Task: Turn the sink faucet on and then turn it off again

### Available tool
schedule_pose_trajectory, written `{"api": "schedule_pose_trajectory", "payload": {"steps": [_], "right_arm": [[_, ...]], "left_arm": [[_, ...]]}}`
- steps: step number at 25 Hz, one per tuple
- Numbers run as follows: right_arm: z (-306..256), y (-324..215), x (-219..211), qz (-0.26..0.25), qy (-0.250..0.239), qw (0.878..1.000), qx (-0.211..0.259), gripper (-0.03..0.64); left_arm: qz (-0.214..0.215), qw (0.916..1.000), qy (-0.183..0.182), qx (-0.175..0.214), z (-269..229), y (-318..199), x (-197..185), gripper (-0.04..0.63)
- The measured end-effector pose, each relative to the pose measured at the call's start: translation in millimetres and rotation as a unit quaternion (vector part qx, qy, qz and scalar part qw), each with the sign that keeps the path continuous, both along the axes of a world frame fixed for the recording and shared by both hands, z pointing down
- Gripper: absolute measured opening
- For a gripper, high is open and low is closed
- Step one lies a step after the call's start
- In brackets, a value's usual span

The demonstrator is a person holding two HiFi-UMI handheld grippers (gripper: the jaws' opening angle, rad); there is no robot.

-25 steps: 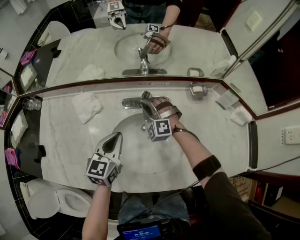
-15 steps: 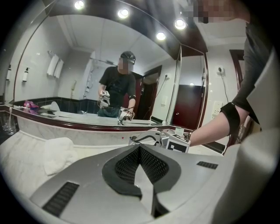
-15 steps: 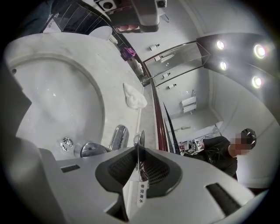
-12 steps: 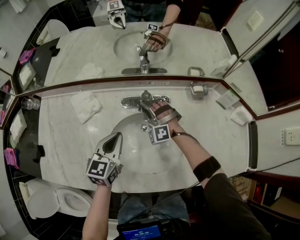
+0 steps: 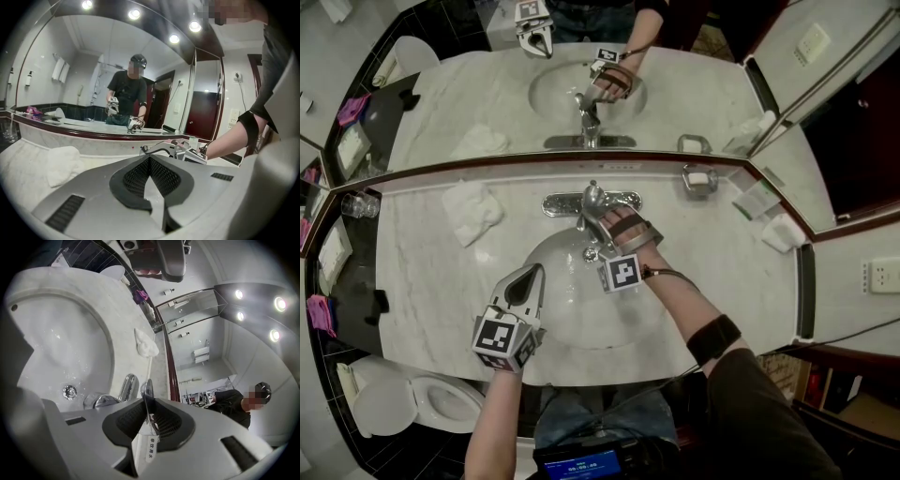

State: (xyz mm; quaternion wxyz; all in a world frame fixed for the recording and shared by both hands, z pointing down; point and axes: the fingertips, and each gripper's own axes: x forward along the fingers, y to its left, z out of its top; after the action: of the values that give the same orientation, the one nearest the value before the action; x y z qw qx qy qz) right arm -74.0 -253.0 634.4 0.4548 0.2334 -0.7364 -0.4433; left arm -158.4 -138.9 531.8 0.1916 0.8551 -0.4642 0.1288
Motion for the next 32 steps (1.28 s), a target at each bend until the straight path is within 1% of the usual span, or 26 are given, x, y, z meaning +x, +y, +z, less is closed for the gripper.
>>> {"api": "schedule_pose_trajectory", "payload": {"steps": [4,8,12,15,18,23,25,27,30,32], "right_arm": [[2,1,0,0.003,0.000,1.000,-0.001,0.074],[1,-1,2,0.006,-0.001,1.000,0.002,0.075],[0,-3,1,0.008,0.017,1.000,-0.008,0.075],[-5,1,3,0.019,0.018,1.000,-0.015,0.094],[-14,16,9,0.036,0.006,0.999,-0.031,0.114],[-53,53,28,0.076,-0.038,0.995,-0.056,0.109],[-71,66,40,0.106,-0.071,0.989,-0.072,0.100],[-90,77,52,0.142,-0.114,0.979,-0.089,0.088],[-119,92,66,0.187,-0.181,0.959,-0.111,0.044],[-137,103,76,0.213,-0.225,0.942,-0.127,0.025]], "left_arm": [[-0.004,0.9999,0.008,0.004,4,2,-2,0.000],[-0.002,1.0000,-0.001,0.001,0,2,-2,0.000],[-0.003,1.0000,-0.004,0.000,-4,5,-4,0.000],[-0.002,1.0000,-0.005,0.005,-12,10,-4,0.000],[-0.006,0.9999,-0.010,0.013,-24,13,-7,0.000],[-0.006,0.9995,-0.008,0.029,-48,24,-7,0.000],[-0.008,0.9993,-0.007,0.035,-58,30,-6,0.000],[-0.009,0.9992,-0.004,0.038,-65,38,-6,0.000],[-0.011,0.9989,-0.002,0.046,-77,47,-7,0.000],[-0.010,0.9986,-0.001,0.051,-84,52,-7,0.000]]}}
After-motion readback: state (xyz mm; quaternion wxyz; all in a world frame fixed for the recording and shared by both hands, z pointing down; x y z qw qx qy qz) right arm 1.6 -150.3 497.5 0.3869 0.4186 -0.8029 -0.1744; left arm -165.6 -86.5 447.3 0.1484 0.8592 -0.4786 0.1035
